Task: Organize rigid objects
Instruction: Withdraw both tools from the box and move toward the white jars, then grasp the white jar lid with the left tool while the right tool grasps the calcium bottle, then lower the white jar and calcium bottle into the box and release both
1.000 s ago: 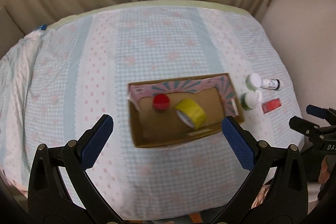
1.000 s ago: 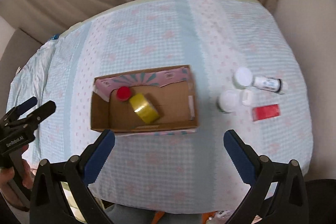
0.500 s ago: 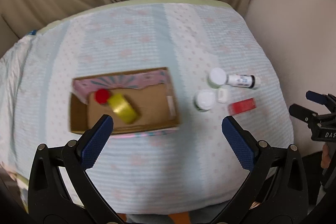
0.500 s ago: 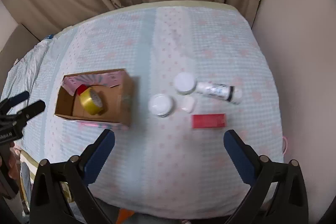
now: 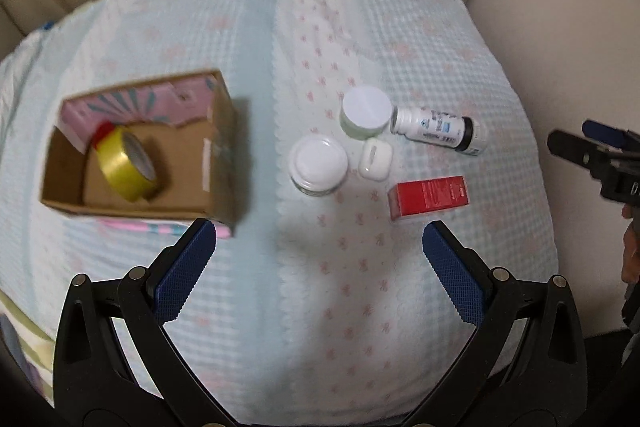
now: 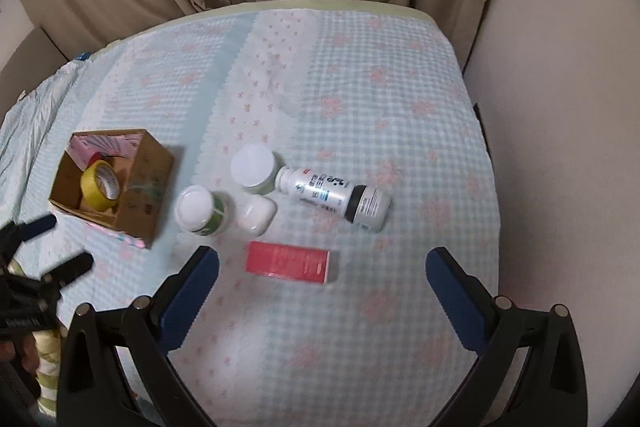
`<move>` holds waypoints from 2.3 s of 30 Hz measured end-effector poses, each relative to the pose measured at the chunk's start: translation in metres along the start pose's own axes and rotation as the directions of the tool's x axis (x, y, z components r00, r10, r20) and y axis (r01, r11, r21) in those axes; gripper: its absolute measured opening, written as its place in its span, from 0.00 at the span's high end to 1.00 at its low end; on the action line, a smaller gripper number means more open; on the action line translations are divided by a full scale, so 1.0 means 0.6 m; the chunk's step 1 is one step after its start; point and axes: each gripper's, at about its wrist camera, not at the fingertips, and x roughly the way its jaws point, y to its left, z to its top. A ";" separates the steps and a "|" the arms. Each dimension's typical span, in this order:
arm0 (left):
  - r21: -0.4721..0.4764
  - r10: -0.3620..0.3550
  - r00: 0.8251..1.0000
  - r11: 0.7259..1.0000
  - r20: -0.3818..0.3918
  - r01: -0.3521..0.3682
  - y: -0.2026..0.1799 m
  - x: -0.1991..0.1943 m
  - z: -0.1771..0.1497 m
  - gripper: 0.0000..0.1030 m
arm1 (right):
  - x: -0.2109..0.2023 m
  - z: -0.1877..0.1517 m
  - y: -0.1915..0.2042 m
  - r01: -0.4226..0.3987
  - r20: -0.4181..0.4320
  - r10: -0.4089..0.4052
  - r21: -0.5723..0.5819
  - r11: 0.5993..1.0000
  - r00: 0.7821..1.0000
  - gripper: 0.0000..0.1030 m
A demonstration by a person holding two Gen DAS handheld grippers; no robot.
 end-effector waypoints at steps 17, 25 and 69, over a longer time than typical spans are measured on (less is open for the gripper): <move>0.005 0.130 0.986 0.991 -0.100 -0.130 -0.017 0.314 -0.009 0.15 | 0.312 0.057 0.034 -0.064 -0.196 -0.059 -0.567 0.821 0.979 0.06; 0.057 0.137 0.987 0.990 -0.089 -0.132 -0.015 0.351 0.023 0.17 | 0.385 0.063 0.048 -0.143 -0.281 -0.092 -0.712 0.687 0.955 0.20; -0.101 0.042 0.963 0.995 0.267 -0.015 0.126 -0.128 0.111 0.34 | -0.022 0.153 0.178 -0.231 -0.039 0.228 -0.187 0.955 0.973 0.52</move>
